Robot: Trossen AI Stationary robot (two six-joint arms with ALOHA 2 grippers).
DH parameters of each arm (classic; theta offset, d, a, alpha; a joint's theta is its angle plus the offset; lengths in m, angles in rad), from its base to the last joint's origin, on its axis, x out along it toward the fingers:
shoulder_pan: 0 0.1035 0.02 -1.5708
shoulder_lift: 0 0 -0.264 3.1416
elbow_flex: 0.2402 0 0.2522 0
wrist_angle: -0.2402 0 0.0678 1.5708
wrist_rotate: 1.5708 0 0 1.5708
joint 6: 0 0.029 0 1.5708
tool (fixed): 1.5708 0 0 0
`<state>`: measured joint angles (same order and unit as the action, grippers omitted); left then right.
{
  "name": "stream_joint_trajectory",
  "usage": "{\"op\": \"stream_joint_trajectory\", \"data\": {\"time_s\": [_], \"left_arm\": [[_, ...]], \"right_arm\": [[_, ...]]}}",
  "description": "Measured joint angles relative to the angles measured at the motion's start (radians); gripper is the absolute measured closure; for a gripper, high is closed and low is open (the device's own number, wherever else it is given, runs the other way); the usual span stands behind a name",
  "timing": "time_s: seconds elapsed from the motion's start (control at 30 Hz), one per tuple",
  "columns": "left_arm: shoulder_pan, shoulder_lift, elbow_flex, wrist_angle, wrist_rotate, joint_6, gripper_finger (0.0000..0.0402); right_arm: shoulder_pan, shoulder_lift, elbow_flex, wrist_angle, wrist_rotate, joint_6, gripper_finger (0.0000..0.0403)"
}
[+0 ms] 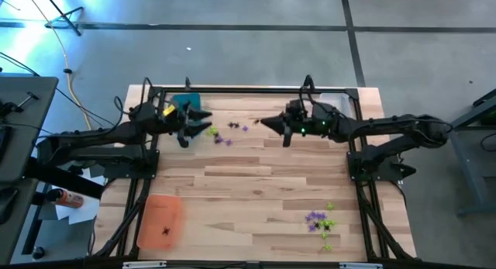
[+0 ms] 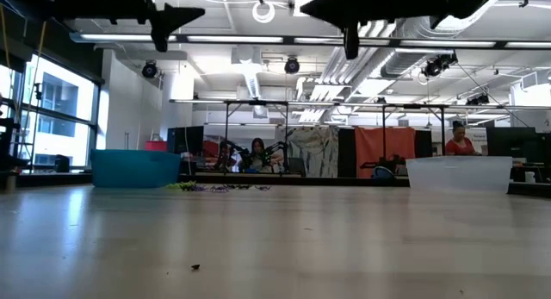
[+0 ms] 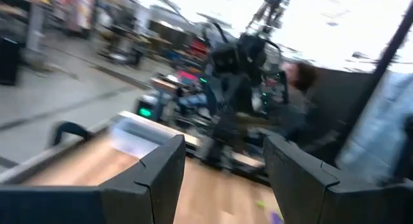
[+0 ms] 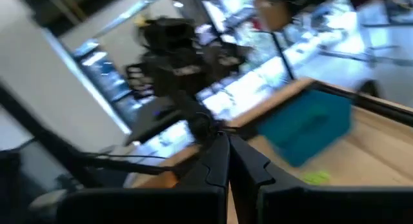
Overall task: Sort Halloween decoration
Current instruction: Put the black spider toy into the orange bin
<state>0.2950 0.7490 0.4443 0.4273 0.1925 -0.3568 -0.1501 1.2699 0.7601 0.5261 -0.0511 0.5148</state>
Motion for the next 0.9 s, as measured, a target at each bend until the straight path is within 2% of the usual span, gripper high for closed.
{"op": "stream_joint_trajectory", "data": {"time_s": [0.1,0.23,0.33,0.43,0.63,0.9], "left_arm": [[-0.104,0.066,0.05,0.004,-0.056,0.022,0.0206],[-0.245,0.192,0.15,-0.007,-0.189,0.138,0.0206],[-0.308,0.293,0.23,-0.045,-0.289,0.22,0.0206],[-0.332,0.368,0.306,-0.042,-0.358,0.291,0.0206],[-0.338,0.481,0.419,-0.042,-0.37,0.398,0.0206],[-0.316,0.554,0.462,-0.006,-0.393,0.44,0.0206]], "right_arm": [[0.05,0.0,0.0,0.012,0.034,-0.012,0.0403],[0.106,0.001,0.022,0.008,0.063,-0.067,0.0403],[0.128,0.001,0.045,-0.016,0.065,-0.123,0.0403],[0.132,0.001,0.066,-0.021,0.067,-0.13,0.0403],[0.13,0.001,0.088,-0.036,0.106,-0.142,0.0403],[0.13,0.001,0.092,-0.037,0.112,-0.181,0.0403]]}}
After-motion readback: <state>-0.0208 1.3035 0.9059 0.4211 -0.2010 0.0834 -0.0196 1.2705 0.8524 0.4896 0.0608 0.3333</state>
